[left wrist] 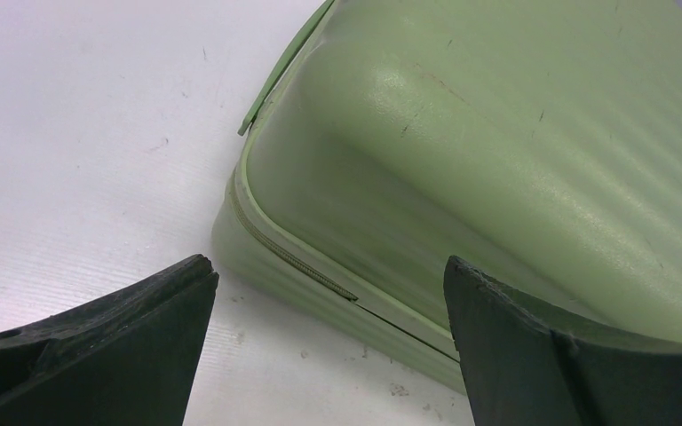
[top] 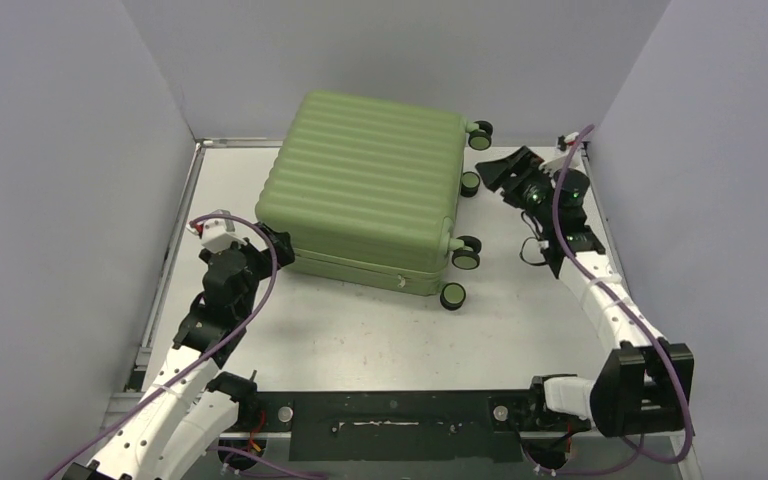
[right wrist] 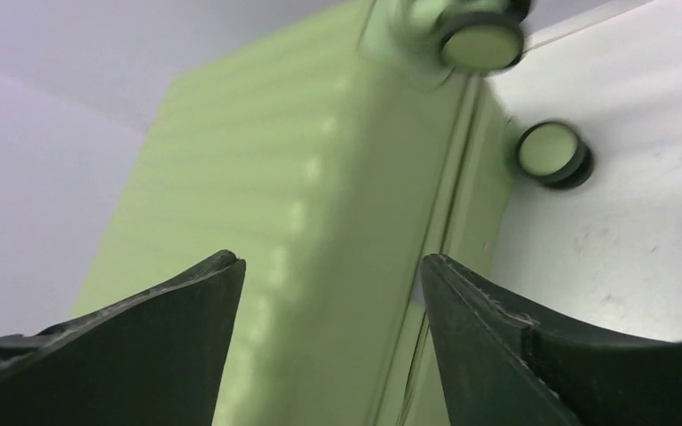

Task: Pack the luggage
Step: Move the luggage to the center of the board.

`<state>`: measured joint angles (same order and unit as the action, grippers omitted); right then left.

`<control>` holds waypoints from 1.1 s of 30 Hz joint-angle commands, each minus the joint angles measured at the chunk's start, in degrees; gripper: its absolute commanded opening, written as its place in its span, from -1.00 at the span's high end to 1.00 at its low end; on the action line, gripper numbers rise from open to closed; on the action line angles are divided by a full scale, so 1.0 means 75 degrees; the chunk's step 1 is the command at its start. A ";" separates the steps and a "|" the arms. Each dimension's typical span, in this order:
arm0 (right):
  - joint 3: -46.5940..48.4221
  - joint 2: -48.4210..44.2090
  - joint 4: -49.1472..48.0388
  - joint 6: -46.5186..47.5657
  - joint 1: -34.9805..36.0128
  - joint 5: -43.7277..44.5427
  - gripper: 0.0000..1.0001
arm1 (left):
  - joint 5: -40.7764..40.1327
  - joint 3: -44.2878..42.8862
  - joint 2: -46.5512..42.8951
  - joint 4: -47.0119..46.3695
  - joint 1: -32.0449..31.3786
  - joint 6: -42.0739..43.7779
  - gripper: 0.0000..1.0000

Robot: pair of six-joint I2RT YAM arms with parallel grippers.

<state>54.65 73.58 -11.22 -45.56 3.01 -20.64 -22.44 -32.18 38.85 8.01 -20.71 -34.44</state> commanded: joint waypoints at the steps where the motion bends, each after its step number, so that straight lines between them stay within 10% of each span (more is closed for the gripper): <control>1: -0.0551 -0.0971 0.0776 0.1521 0.0792 -0.0528 -0.52 | -0.0306 -0.0277 -0.0100 -0.0035 -0.0074 0.0017 -0.95; 14: -0.0814 -0.1978 0.3423 0.4225 0.2944 -0.0893 -0.45 | -0.0448 -0.0288 -0.0685 0.0474 -0.0110 0.0109 -0.95; 26: -0.1352 -0.2286 0.3125 0.2749 0.6458 0.1637 -0.10 | -0.0593 -0.0355 -0.0936 0.0780 -0.0110 0.0146 -0.95; 33: -0.0783 -0.1259 0.2540 0.2314 0.8224 0.3262 -0.37 | -0.1425 -0.0728 -0.0951 0.1072 -0.0103 0.0119 -0.95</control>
<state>46.41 59.46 8.25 -23.75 59.75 0.64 -28.21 -33.30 32.32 15.42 -21.34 -33.93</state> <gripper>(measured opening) 0.646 0.974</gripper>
